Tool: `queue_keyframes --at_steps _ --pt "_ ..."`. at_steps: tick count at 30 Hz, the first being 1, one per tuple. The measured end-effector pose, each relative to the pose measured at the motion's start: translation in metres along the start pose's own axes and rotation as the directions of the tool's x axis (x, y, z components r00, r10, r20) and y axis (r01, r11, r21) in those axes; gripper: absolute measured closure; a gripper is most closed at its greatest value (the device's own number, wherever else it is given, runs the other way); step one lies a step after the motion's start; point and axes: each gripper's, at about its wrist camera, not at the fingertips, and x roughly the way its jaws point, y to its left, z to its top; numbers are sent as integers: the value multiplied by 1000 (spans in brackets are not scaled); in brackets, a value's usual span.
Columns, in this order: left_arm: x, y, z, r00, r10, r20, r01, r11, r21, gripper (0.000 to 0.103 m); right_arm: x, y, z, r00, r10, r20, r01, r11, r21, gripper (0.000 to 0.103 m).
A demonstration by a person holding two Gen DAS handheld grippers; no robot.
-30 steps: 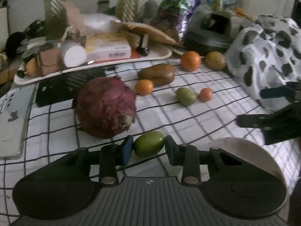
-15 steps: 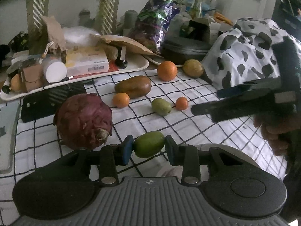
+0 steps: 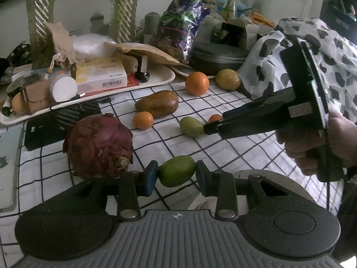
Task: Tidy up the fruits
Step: 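Place the lime on the plate with the left tool while the right tool places the kumquat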
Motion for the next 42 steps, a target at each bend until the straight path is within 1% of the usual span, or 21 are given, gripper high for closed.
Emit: queue_keyframes --at_steps 1,2,10,20,29,42 --pt "0 0 0 1000 -2 0 2 1000 2 67 1 0 0 1000 7 -1 -7 1000 2 66" --pt "1 0 0 1000 -3 -1 3 1000 3 67 2 -1 0 1000 17 -2 -17 1000 7 74" --pt "-1 -4 -2 1000 -2 4 2 1000 20 67 -10 -1 -1 999 32 11 -32 999 -4 75" --pt "-15 -12 -11 1000 11 12 -11 999 32 67 -47 0 -6 997 62 51 -63 998 22 75" --pt "-30 -23 -25 1000 14 7 -14 999 29 67 -83 8 -26 993 87 77 -91 995 41 75" --pt "-51 -42 -47 1000 25 -14 -25 999 33 67 -122 23 -57 988 134 73 -136 990 26 75"
